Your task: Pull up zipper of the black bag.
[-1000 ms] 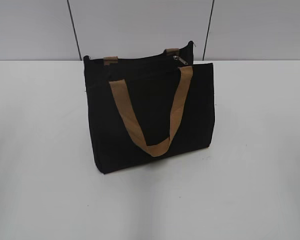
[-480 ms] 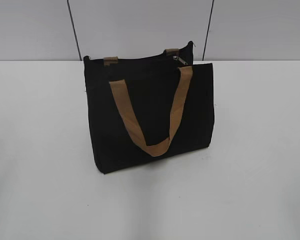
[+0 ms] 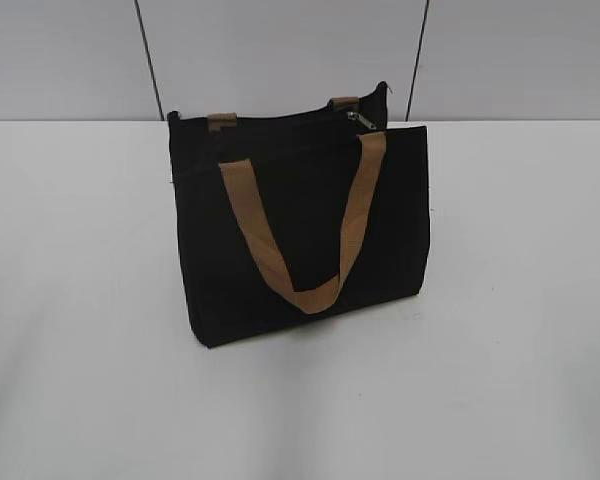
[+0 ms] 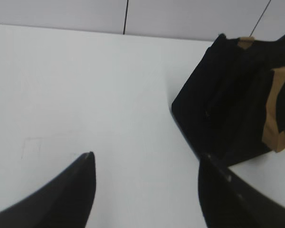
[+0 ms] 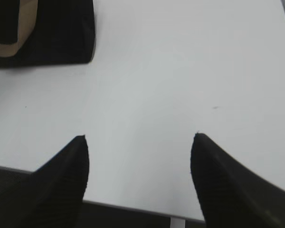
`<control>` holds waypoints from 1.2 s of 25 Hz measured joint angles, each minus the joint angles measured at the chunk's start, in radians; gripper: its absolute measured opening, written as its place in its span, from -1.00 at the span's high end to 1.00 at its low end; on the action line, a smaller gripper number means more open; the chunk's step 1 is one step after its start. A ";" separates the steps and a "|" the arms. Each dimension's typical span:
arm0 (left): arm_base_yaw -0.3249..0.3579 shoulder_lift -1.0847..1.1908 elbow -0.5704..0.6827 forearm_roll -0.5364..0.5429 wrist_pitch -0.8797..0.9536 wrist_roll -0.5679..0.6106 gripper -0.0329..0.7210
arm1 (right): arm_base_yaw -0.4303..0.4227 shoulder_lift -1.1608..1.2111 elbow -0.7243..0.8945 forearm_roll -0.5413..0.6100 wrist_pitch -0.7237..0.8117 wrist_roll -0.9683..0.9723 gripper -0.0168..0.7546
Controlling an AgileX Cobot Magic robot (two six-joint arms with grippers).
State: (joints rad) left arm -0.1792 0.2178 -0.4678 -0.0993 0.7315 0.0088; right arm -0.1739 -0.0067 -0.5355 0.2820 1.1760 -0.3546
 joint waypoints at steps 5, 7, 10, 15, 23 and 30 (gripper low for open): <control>0.000 -0.009 0.010 -0.016 -0.026 0.001 -0.44 | 0.000 0.000 0.037 0.002 -0.073 0.000 -0.39; 0.000 -0.009 -0.010 -0.018 0.025 0.005 -0.42 | 0.000 0.000 0.046 0.002 -0.069 0.000 -0.39; 0.000 -0.009 -0.058 -0.018 0.135 0.018 -0.36 | 0.000 0.000 0.046 0.003 -0.069 0.000 -0.39; -0.003 -0.056 -0.079 -0.019 0.323 0.006 -0.25 | 0.000 0.000 0.046 0.005 -0.069 0.001 -0.39; -0.002 -0.224 -0.059 0.019 0.330 0.000 -0.22 | 0.003 0.000 0.047 0.010 -0.068 0.001 -0.39; 0.007 -0.227 -0.057 0.106 0.329 0.010 -0.22 | 0.033 0.000 0.048 0.013 -0.068 0.002 -0.39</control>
State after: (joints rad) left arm -0.1724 -0.0091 -0.5244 0.0068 1.0605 0.0185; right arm -0.1411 -0.0067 -0.4873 0.2954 1.1077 -0.3530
